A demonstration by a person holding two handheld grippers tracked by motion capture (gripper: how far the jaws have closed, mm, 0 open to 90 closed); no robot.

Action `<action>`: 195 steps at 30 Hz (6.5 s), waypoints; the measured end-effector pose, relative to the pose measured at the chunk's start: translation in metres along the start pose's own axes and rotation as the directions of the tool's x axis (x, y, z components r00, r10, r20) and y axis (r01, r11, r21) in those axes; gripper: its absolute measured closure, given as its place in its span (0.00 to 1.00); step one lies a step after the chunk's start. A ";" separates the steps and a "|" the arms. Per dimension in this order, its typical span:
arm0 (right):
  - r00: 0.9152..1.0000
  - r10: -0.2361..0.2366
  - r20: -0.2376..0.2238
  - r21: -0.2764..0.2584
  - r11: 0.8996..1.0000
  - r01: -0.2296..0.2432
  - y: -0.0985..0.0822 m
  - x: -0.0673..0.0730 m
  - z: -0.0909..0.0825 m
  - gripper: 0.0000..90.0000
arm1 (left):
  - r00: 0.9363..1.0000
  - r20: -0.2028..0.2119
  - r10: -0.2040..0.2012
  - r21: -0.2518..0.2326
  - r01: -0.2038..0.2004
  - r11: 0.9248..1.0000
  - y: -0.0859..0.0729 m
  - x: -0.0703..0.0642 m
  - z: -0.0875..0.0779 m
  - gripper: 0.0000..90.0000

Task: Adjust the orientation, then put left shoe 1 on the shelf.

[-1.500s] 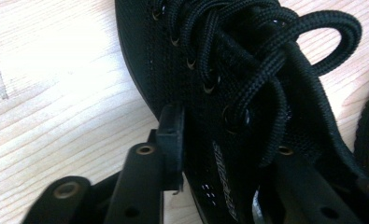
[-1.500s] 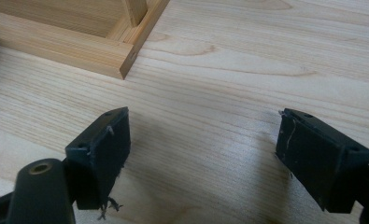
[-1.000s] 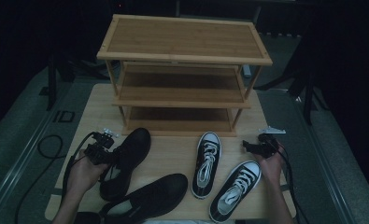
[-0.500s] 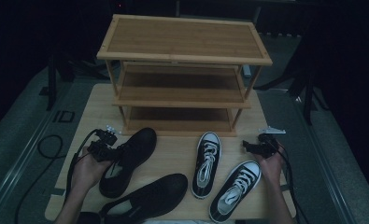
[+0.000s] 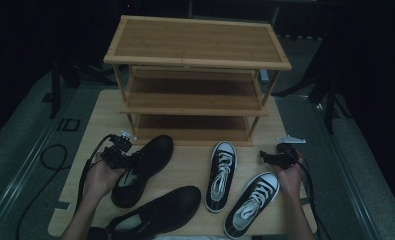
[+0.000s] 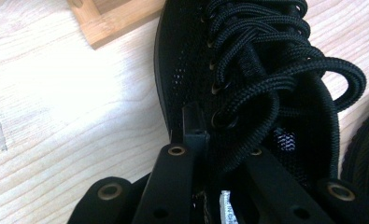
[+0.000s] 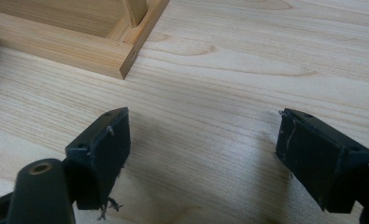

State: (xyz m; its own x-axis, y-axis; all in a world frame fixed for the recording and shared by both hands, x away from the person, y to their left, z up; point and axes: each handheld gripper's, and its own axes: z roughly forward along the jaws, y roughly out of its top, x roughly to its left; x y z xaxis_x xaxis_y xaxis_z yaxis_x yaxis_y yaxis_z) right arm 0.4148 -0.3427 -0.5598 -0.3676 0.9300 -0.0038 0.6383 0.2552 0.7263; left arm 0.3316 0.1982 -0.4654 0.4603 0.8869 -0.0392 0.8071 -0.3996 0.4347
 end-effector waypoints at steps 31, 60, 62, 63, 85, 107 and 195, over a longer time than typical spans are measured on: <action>1.000 0.002 0.000 -0.001 1.000 -0.002 0.000 0.000 0.000 0.19 | 1.000 0.014 -0.026 -0.057 0.027 0.998 0.033 -0.004 0.000 0.98; 1.000 0.001 0.000 -0.001 1.000 -0.001 0.000 0.000 0.000 0.20 | 0.992 -0.065 -0.106 -0.116 0.098 0.988 0.065 -0.015 0.016 0.98; 1.000 0.001 -0.001 -0.001 1.000 -0.001 0.000 0.000 0.000 0.20 | 0.992 -0.073 -0.105 -0.120 0.095 0.988 0.068 -0.014 0.017 0.98; 1.000 0.001 0.000 -0.001 1.000 -0.001 0.000 0.000 0.000 0.20 | 0.992 -0.075 -0.104 -0.122 0.094 0.988 0.069 -0.013 0.018 0.98; 1.000 0.000 0.000 -0.001 1.000 0.000 0.000 0.000 0.000 0.20 | 0.990 -0.110 -0.088 -0.137 0.072 0.988 0.075 -0.014 0.040 0.90; 1.000 0.000 0.000 -0.001 1.000 0.000 0.000 0.000 0.000 0.20 | 0.998 0.060 0.007 -0.303 0.011 0.953 0.013 -0.001 -0.032 0.71; 1.000 0.000 0.000 -0.002 1.000 0.000 0.000 0.000 0.000 0.20 | 0.965 0.018 0.260 -0.133 -0.256 0.958 0.008 -0.051 0.055 0.99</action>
State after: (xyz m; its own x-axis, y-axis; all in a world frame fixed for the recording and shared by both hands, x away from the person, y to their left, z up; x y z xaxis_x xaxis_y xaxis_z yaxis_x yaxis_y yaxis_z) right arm 0.4147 -0.3426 -0.5598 -0.3678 0.9299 -0.0042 0.6370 0.2552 0.7274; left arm 0.3352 0.1371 -0.5088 0.6611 0.7480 0.0586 0.6062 -0.5786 0.5456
